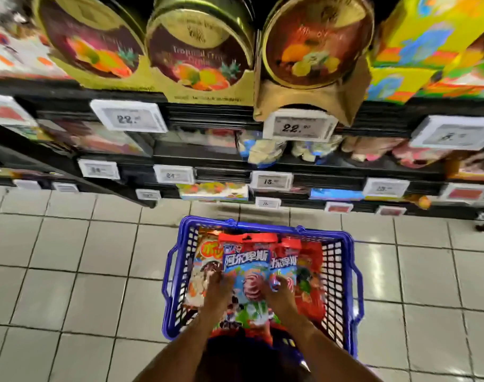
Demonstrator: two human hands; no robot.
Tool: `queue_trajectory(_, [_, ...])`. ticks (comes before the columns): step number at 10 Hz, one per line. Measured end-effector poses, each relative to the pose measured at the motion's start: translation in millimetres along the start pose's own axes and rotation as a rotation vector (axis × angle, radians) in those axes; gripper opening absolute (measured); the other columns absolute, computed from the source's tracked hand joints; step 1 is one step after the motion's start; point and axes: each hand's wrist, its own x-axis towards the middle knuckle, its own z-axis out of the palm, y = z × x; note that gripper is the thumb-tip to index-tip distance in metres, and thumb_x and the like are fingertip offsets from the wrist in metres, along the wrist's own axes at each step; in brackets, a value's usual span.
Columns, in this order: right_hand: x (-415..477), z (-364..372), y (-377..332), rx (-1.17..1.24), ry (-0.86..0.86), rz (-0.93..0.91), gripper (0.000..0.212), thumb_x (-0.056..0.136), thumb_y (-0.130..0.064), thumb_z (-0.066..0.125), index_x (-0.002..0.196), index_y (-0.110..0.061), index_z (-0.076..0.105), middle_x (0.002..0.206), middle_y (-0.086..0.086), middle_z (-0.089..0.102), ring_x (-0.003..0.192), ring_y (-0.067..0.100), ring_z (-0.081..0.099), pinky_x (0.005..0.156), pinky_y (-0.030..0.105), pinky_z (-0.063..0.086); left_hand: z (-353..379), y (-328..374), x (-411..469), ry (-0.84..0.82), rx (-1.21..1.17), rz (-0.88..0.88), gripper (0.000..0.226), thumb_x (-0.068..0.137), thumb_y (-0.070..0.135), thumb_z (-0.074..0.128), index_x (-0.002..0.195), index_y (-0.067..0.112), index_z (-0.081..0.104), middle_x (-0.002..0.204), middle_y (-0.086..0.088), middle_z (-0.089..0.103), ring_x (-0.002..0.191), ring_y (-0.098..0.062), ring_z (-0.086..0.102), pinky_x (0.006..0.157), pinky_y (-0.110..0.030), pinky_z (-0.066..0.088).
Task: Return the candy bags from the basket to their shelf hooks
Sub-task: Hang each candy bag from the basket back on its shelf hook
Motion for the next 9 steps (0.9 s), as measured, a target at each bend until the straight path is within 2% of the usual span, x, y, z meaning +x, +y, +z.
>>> queue_trajectory(1, [19.7, 9.3, 1.9, -0.025, -0.036, -0.007, 0.026, 0.088, -0.015, 0.07, 0.074, -0.018, 0.049, 0.071, 0.002, 0.056, 0.064, 0.016, 0.053, 0.057, 0.017, 0.044, 8.2, -2.0, 11.7, 0.049, 0.047, -0.015, 0.021, 0.097, 0.031, 0.057, 0.076, 0.027, 0.056, 0.062, 0.007, 0.056, 0.05, -0.003, 0.047, 0.041, -0.014, 0.035])
queue_trajectory(2, [9.9, -1.7, -9.4, 0.116, -0.098, 0.079, 0.017, 0.087, -0.014, 0.071, 0.08, -0.015, 0.056, 0.089, 0.013, 0.064, 0.082, 0.022, 0.06, 0.078, 0.036, 0.052, 4.7, 4.2, -1.7, 0.07, -0.009, -0.005, 0.019, 0.093, 0.036, 0.062, 0.075, 0.028, 0.059, 0.066, 0.008, 0.058, 0.058, -0.004, 0.05, 0.053, -0.023, 0.042])
queue_trajectory(3, [-29.9, -23.3, -25.8, 0.251, -0.087, 0.152, 0.031, 0.084, -0.016, 0.074, 0.11, -0.01, 0.058, 0.087, 0.005, 0.064, 0.077, 0.015, 0.06, 0.064, 0.028, 0.048, -5.3, 20.0, -39.3, -0.059, -0.138, -0.074, 0.013, 0.093, 0.035, 0.064, 0.099, 0.024, 0.06, 0.085, -0.002, 0.064, 0.067, -0.016, 0.062, 0.051, -0.023, 0.05])
queue_trajectory(4, [-94.7, -49.1, -52.6, 0.32, -0.088, 0.13, 0.039, 0.083, -0.014, 0.075, 0.118, -0.008, 0.057, 0.095, 0.012, 0.065, 0.084, 0.023, 0.061, 0.069, 0.03, 0.045, -24.4, 45.7, -86.3, -0.091, -0.145, -0.081, 0.044, 0.089, 0.032, 0.068, 0.126, 0.015, 0.054, 0.11, -0.009, 0.065, 0.092, -0.024, 0.066, 0.073, -0.034, 0.055])
queue_trajectory(5, [-172.2, -75.3, -91.7, 0.357, -0.154, -0.003, 0.038, 0.086, -0.01, 0.071, 0.12, -0.007, 0.056, 0.103, 0.012, 0.069, 0.082, 0.02, 0.067, 0.067, 0.029, 0.051, -54.6, 101.1, -173.6, -0.095, -0.165, -0.054, 0.06, 0.087, 0.033, 0.072, 0.138, 0.011, 0.049, 0.128, -0.011, 0.064, 0.117, -0.027, 0.061, 0.095, -0.037, 0.051])
queue_trajectory(6, [-246.0, -100.9, -135.1, 0.442, -0.195, -0.158, 0.03, 0.085, -0.006, 0.069, 0.113, -0.011, 0.059, 0.104, 0.01, 0.073, 0.081, 0.016, 0.072, 0.059, 0.027, 0.056, -85.0, 141.6, -245.7, -0.089, -0.226, 0.076, 0.031, 0.086, 0.038, 0.07, 0.112, 0.023, 0.069, 0.108, 0.007, 0.073, 0.113, -0.019, 0.065, 0.089, -0.029, 0.052])
queue_trajectory(7, [-317.2, -125.4, -193.9, 0.495, -0.266, -0.285, 0.031, 0.08, -0.017, 0.07, 0.11, -0.015, 0.063, 0.11, 0.01, 0.072, 0.099, 0.029, 0.069, 0.078, 0.038, 0.057, -120.0, 186.0, -317.1, -0.124, -0.329, 0.218, 0.038, 0.086, 0.036, 0.067, 0.121, 0.021, 0.064, 0.117, 0.002, 0.072, 0.114, -0.018, 0.065, 0.099, -0.035, 0.052])
queue_trajectory(8, [-375.9, -143.3, -253.9, 0.515, -0.297, -0.412, 0.056, 0.075, -0.04, 0.073, 0.123, -0.016, 0.06, 0.124, 0.011, 0.066, 0.118, 0.032, 0.061, 0.104, 0.051, 0.045, -146.2, 234.0, -380.8, -0.148, -0.411, 0.395, 0.053, 0.08, 0.04, 0.069, 0.126, 0.016, 0.061, 0.121, -0.005, 0.07, 0.112, -0.02, 0.067, 0.1, -0.038, 0.052])
queue_trajectory(9, [-432.3, -152.6, -316.4, 0.493, -0.314, -0.573, 0.048, 0.074, -0.052, 0.069, 0.119, -0.035, 0.064, 0.117, -0.015, 0.07, 0.108, 0.005, 0.066, 0.083, 0.025, 0.057, -166.5, 282.4, -429.2, -0.136, -0.466, 0.542, 0.068, 0.073, 0.047, 0.08, 0.13, 0.018, 0.057, 0.123, -0.007, 0.069, 0.112, -0.024, 0.067, 0.1, -0.043, 0.051])
